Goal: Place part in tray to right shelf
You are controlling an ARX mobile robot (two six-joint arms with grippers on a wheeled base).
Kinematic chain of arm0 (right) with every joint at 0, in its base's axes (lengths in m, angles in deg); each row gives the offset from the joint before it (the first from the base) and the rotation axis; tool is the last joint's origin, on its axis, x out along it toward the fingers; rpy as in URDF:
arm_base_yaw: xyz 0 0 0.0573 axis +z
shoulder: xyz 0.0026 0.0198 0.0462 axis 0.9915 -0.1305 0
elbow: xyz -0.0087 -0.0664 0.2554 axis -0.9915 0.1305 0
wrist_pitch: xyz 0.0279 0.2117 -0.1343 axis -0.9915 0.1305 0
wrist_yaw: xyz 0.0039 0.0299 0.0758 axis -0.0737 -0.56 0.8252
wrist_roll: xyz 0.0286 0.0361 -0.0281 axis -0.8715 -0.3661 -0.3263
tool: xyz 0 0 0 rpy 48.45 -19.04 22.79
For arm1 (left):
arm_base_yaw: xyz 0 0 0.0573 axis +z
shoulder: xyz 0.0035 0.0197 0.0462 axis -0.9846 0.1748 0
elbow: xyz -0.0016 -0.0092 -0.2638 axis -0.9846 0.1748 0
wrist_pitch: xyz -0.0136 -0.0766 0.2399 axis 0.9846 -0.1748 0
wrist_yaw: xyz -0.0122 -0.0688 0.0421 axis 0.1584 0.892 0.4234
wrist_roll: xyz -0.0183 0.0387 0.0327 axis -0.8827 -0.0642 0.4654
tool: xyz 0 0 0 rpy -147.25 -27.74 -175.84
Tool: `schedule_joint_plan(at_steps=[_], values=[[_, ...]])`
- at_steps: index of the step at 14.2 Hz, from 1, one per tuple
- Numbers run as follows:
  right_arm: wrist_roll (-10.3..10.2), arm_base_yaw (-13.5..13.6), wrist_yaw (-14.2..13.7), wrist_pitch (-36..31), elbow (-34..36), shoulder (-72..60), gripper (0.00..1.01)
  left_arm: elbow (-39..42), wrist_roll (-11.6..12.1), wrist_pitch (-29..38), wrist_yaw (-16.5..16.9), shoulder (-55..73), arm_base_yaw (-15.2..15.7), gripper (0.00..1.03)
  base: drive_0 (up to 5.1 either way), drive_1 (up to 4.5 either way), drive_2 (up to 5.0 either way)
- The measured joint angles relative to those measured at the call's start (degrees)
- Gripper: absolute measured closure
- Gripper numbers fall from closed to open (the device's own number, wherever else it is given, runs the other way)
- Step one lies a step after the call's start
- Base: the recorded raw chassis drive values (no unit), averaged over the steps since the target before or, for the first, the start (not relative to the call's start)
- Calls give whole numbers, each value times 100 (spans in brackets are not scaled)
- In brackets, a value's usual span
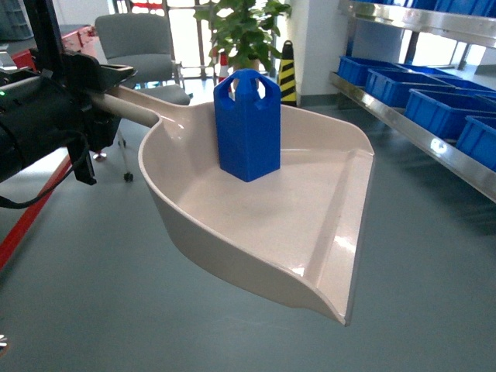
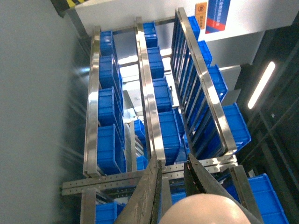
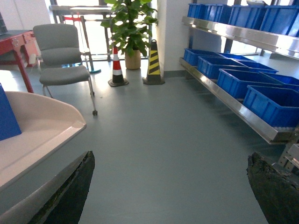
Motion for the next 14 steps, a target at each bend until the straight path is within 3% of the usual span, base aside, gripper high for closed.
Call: schedule_joint_plan(at_steps=[14], values=[[0,0,0,0,0,0,3,0,2,0,-4,0,0,91,-164,-164,-164]])
